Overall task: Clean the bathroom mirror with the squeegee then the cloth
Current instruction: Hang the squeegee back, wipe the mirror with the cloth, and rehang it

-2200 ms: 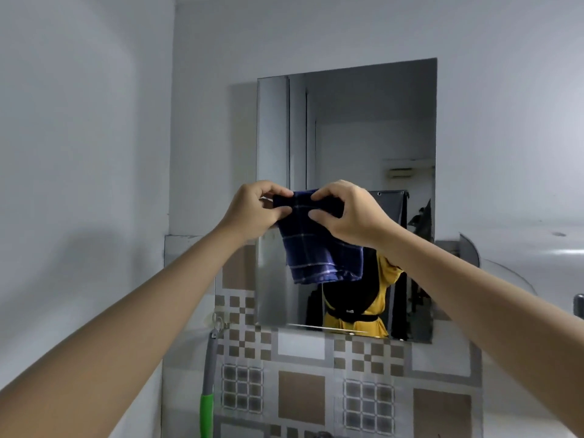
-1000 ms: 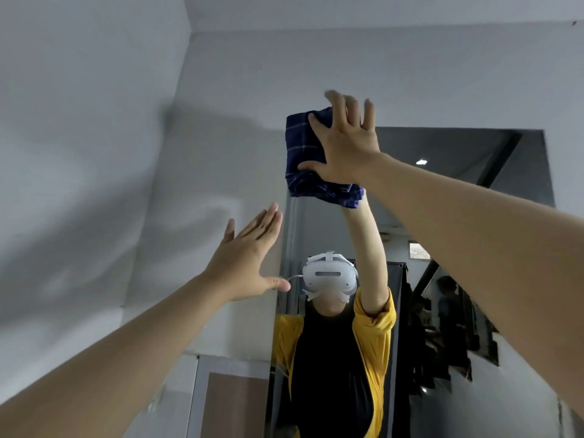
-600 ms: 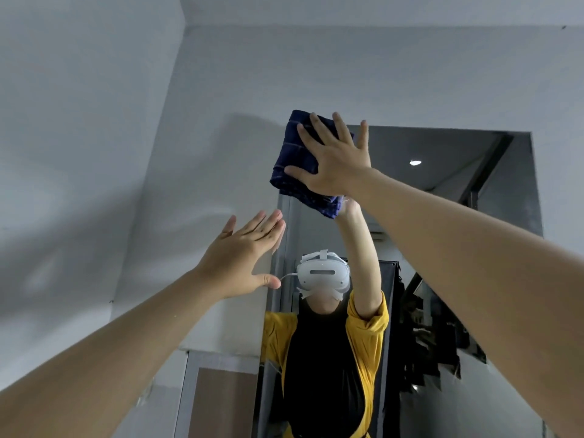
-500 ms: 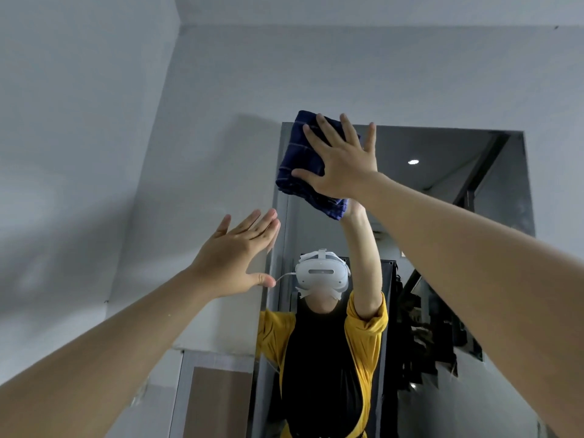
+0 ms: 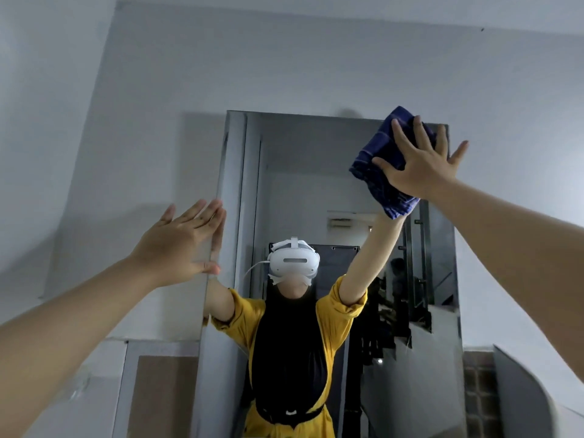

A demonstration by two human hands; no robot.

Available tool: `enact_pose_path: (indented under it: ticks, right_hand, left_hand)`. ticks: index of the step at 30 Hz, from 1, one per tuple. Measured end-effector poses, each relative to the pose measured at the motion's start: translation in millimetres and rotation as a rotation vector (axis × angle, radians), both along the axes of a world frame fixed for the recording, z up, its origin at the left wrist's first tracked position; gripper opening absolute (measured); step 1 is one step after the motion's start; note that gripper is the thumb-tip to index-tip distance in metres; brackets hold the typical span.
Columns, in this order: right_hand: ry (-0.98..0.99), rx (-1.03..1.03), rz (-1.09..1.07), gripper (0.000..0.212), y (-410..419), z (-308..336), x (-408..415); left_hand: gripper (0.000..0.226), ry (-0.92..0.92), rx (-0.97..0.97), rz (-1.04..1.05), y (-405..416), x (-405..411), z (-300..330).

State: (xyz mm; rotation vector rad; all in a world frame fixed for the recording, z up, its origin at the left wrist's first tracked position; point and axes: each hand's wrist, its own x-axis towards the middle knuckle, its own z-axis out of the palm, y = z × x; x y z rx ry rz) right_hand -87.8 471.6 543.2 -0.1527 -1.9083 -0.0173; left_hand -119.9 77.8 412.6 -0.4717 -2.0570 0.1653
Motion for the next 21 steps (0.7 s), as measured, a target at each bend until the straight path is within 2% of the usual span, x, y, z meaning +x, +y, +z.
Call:
enact_pose_path:
  ticks: [5, 10, 12, 15, 21]
  right_hand:
    - [0.005, -0.159, 0.038, 0.079, 22, -22, 6]
    - [0.04, -0.26, 0.091, 0.08, 21, -46, 1]
    - [0.064, -0.285, 0.106, 0.081, 18, -56, 0]
    - [0.115, -0.325, 0.148, 0.081, 2, -68, -5]
    - [0.118, -0.128, 0.184, 0.081, -64, -75, -15]
  left_hand:
    - [0.097, -0.027, -0.009, 0.13, 13, 7, -4]
    - [0.081, -0.03, 0.073, 0.092, 25, 13, -35]
    - [0.084, -0.061, 0.088, 0.089, 32, 16, -51]
    - [0.099, -0.112, 0.103, 0.116, 40, 20, -69]
    - [0.106, -0.093, 0.106, 0.149, 44, 18, -75]
